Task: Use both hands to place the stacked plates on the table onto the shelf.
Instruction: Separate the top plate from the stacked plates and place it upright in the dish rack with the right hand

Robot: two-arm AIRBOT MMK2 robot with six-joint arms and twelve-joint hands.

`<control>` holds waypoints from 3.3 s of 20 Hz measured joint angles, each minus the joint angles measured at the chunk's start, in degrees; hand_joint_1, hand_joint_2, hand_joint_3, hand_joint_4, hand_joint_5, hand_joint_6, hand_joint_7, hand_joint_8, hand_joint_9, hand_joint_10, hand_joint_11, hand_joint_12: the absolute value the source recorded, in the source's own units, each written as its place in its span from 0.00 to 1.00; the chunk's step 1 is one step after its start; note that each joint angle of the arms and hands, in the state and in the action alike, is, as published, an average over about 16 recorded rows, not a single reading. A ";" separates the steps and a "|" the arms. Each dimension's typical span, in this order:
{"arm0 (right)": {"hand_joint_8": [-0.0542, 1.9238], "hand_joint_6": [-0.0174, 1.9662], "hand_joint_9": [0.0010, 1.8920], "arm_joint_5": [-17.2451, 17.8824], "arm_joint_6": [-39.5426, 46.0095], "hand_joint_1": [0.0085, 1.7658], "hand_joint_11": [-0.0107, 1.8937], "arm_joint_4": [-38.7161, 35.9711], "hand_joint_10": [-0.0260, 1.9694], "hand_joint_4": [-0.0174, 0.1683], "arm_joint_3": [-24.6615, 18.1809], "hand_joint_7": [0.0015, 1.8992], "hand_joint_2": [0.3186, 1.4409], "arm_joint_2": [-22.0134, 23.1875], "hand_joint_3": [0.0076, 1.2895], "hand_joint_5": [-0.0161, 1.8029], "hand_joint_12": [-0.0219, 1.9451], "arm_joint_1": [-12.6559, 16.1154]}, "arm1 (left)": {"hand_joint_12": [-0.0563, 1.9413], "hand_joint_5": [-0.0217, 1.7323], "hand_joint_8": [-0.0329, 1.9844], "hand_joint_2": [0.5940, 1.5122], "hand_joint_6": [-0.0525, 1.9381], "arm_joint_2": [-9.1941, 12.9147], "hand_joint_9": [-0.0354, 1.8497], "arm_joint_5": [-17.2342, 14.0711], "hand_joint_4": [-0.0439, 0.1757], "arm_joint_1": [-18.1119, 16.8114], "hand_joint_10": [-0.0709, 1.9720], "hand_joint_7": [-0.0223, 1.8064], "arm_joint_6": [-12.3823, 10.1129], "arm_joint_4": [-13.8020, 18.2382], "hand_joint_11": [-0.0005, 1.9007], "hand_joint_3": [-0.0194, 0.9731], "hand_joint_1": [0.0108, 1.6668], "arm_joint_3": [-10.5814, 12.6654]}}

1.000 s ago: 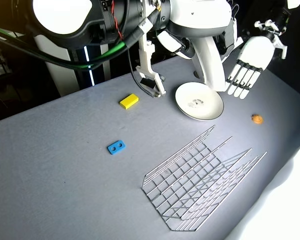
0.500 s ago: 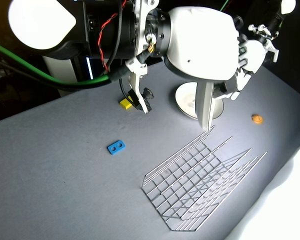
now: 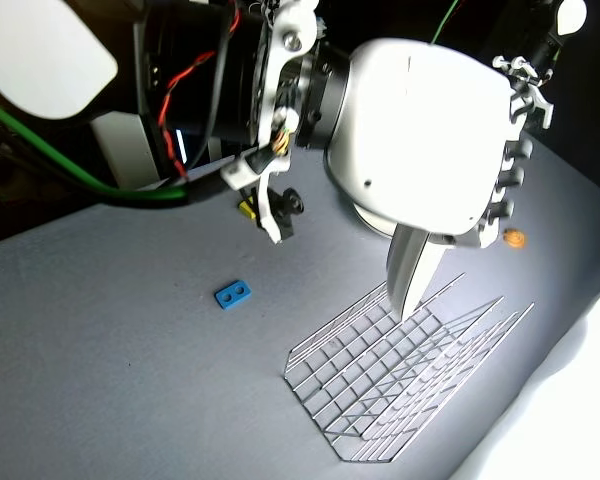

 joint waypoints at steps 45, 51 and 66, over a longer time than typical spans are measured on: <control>0.48 0.52 0.54 0.29 0.55 0.77 0.46 8.96 0.52 0.05 22.08 0.53 0.60 -15.37 0.01 0.48 0.52 -8.72 | 0.03 0.02 0.01 0.57 0.03 -0.87 0.03 0.74 0.20 0.51 0.04 0.02 0.00 -0.12 0.01 0.04 0.01 0.76; 0.48 0.52 0.55 0.70 -0.18 0.77 0.47 8.96 0.49 0.05 22.80 0.54 0.60 -15.95 0.01 0.48 0.51 -10.05 | 0.03 0.02 0.01 0.57 0.03 -0.88 0.03 0.74 0.20 0.51 0.04 0.02 0.00 -0.11 0.01 0.04 0.00 0.76; 0.34 0.46 0.52 1.56 -0.51 0.68 0.32 8.98 0.12 0.06 23.09 0.50 0.69 -16.09 0.01 0.45 0.63 -11.18 | 0.03 0.02 0.01 0.57 0.03 -0.87 0.03 0.73 0.20 0.51 0.04 0.02 0.00 0.75 0.01 0.04 0.01 0.73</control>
